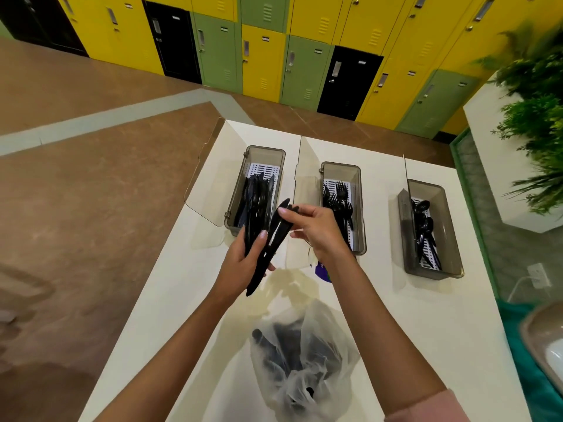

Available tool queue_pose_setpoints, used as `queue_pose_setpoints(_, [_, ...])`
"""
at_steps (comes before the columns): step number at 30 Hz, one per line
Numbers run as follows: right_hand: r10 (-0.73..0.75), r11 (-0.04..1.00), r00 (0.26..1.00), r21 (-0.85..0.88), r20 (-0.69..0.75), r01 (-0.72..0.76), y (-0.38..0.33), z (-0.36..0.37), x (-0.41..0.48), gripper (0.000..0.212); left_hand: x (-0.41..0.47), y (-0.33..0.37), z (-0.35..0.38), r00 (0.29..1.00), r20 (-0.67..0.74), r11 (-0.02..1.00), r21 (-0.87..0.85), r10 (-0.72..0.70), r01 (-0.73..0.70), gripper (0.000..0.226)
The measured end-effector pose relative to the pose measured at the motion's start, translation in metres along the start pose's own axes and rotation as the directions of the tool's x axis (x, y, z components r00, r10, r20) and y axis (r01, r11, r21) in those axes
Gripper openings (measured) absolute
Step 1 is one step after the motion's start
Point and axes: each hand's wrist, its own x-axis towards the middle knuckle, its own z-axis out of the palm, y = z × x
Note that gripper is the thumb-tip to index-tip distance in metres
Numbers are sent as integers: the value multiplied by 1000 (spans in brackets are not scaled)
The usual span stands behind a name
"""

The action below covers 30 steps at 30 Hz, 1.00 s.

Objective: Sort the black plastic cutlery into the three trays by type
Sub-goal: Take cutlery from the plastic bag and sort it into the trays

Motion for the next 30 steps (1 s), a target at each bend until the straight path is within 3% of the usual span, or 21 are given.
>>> queue_pose_setpoints(5, [-58,997,995,-51,-84,53,-42,2,29,19,16,-10,-31,997,-75,999,22,-21,23,17])
queue_pose_setpoints(10, [-269,946,936,-245,-228,212,-73,11,73,21,25,-20,-45,994,-84,997,44,-64,68,21])
queue_pose_setpoints(13, [-332,876,920,-431,-208,219,-66,36,108,24,27,-23,-50,994,-62,996,20,-87,89,20])
queue_pose_setpoints(21, [-222,634,964,-772,-143,32,-27,77,151,30,28,-15,-64,986,71,979,-131,-151,159,26])
queue_pose_setpoints(24, [-324,556,941,-825,-98,105,-21,74,145,38,27,-12,-63,984,95,975,-152,-150,163,25])
queue_pose_setpoints(27, [-432,650,900,-712,-59,266,-23,66,121,31,25,-11,-60,981,124,971,-171,-149,169,24])
queue_pose_setpoints(30, [-270,879,963,-400,29,258,-28,56,81,35,24,-9,-53,978,123,966,-175,-170,190,26])
